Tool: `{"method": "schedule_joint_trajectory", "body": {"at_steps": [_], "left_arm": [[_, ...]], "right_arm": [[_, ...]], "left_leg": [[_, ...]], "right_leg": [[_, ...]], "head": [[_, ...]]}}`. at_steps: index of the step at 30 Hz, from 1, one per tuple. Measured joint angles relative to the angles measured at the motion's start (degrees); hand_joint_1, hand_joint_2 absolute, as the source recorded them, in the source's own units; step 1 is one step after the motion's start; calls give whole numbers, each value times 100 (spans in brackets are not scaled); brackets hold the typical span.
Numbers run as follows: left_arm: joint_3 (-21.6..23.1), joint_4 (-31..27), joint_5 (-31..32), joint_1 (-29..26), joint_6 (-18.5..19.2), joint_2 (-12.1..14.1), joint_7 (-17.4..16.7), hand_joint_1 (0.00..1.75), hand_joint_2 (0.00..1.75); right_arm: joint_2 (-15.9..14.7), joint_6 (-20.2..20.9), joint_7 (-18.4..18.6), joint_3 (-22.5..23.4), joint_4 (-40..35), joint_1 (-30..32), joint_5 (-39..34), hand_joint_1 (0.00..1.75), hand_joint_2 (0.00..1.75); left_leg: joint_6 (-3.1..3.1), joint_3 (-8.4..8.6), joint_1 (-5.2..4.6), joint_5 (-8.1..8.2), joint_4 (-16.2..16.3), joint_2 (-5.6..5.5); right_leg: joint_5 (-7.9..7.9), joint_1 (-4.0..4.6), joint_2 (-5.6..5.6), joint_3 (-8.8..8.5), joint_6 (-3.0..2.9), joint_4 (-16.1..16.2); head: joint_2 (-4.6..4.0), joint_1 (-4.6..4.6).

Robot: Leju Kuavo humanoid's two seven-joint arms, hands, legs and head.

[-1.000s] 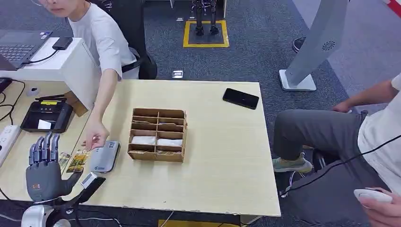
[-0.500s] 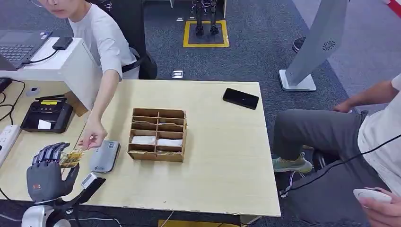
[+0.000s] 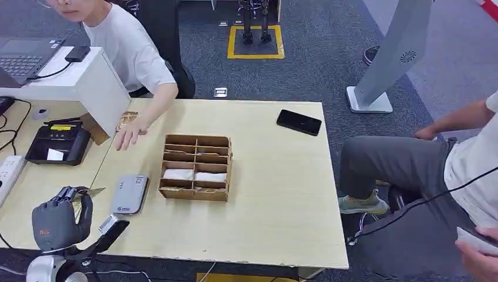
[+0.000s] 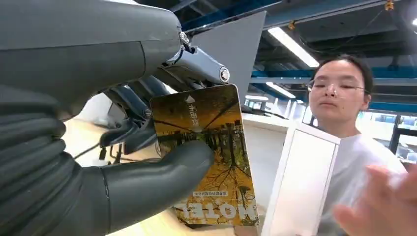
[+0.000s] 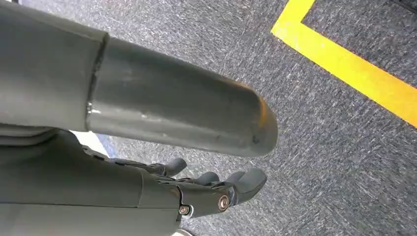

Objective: Pass the card to the sensor for recognition and then transmit it.

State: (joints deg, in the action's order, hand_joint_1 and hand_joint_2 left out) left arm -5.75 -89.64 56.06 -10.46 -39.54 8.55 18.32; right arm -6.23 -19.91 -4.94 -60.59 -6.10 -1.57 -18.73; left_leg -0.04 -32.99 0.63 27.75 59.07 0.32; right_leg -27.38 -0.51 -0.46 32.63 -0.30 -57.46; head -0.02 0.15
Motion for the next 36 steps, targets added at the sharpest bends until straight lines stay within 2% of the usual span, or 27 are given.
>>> {"method": "schedule_joint_trajectory", "body": {"at_steps": [3,6,8,10,12,16,19,21,26,32,36], "left_arm": [[0,-9,-785,0,171,-7,291,175,175],[0,-123,-1815,1,736,-92,459,175,175],[0,-238,-2582,8,1560,-171,281,175,175],[0,-341,-3338,12,2327,-273,-99,175,175],[0,-409,-3639,13,2582,-345,-243,175,175],[-2,-496,-3788,28,2684,-422,-302,175,175],[-28,-507,-4328,56,2769,-514,-556,175,175],[-68,-503,-4683,99,2745,-566,-776,175,175],[-129,-431,-4825,286,2610,-590,-866,175,175],[-142,-212,-4779,613,1809,-616,-875,175,175],[-177,185,-4570,929,1362,-616,-861,175,175]], "right_arm": [[0,-4,-9,-11,0,-1,-31,0,0],[0,-26,-20,-13,0,0,-107,0,0],[2,-44,7,-13,0,0,-175,0,0],[4,-52,24,-13,0,2,-219,0,0],[7,-52,33,-15,0,7,-219,0,0],[11,-57,50,-15,0,8,-219,0,0],[20,-92,83,-20,0,9,-214,0,0],[28,-133,125,-33,0,7,-205,0,0],[35,-149,140,-111,-2,2,-203,0,0],[55,-146,236,-168,-4,-10,-177,0,0],[59,-127,273,-262,-26,-28,-155,0,0]], "left_leg": [[0,1,0,0,0,0],[0,1,-1,0,0,0],[0,1,-1,0,0,0],[0,1,-1,0,1,0],[0,0,-1,0,1,0],[0,1,-1,0,1,0],[0,0,0,0,1,0],[0,1,0,0,1,0],[0,1,0,0,1,0],[0,0,0,-1,1,-2],[0,0,0,-1,1,-1]], "right_leg": [[0,0,0,0,0,0],[0,0,-1,0,0,0],[0,0,-1,0,0,0],[0,0,0,0,1,0],[1,0,1,0,1,0],[0,0,0,0,1,0],[0,0,0,0,0,0],[0,0,0,2,0,0],[1,0,0,0,0,-1],[1,0,-3,-1,0,0],[3,0,-2,-1,1,-1]], "head": [[0,0],[0,0],[0,0],[0,0],[0,2],[0,2],[0,0],[0,0],[0,0],[0,2],[0,0]]}}
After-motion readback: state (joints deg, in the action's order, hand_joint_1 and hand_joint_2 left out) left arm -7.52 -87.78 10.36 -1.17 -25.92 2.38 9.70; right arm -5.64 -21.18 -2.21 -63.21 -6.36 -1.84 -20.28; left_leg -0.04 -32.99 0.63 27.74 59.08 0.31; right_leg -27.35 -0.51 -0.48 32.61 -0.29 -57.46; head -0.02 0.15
